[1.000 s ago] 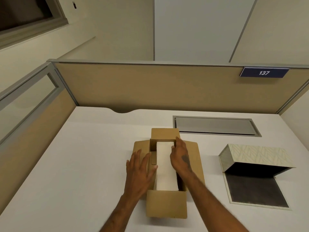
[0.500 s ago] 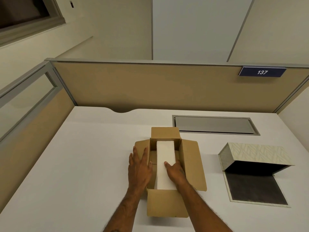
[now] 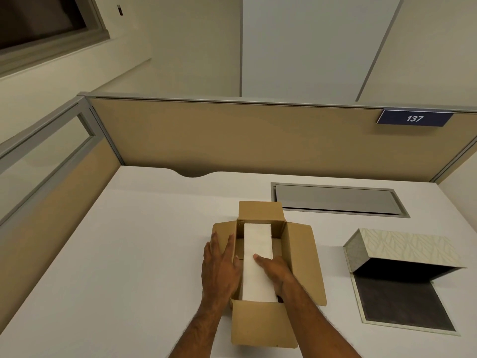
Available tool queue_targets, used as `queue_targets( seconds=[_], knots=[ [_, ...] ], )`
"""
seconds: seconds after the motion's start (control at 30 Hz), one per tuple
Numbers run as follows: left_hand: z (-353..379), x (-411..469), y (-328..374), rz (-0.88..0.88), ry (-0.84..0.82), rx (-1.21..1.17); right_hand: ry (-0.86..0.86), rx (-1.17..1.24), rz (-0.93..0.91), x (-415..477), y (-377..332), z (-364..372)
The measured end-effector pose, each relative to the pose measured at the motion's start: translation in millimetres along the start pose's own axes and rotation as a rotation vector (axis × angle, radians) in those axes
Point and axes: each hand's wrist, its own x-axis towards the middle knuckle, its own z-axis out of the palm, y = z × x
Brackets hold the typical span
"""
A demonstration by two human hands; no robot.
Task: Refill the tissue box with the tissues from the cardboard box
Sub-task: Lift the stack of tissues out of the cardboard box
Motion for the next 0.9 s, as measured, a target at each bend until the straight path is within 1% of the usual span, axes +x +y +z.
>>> queue_targets(
  seconds=[0.37, 0.67, 0.9],
  knots=[
    [-8, -4, 4, -0.010, 0.010, 0.029, -0.076, 0.077, 0.022, 4, 1, 0],
    [-13, -7, 7, -0.014, 0.015, 0.057, -0.158, 0.257, 0.000, -4, 2, -6],
    [-14, -7, 10, -0.024, 0.029, 0.070, -0.201, 0.299, -0.014, -10, -2, -11]
  ],
)
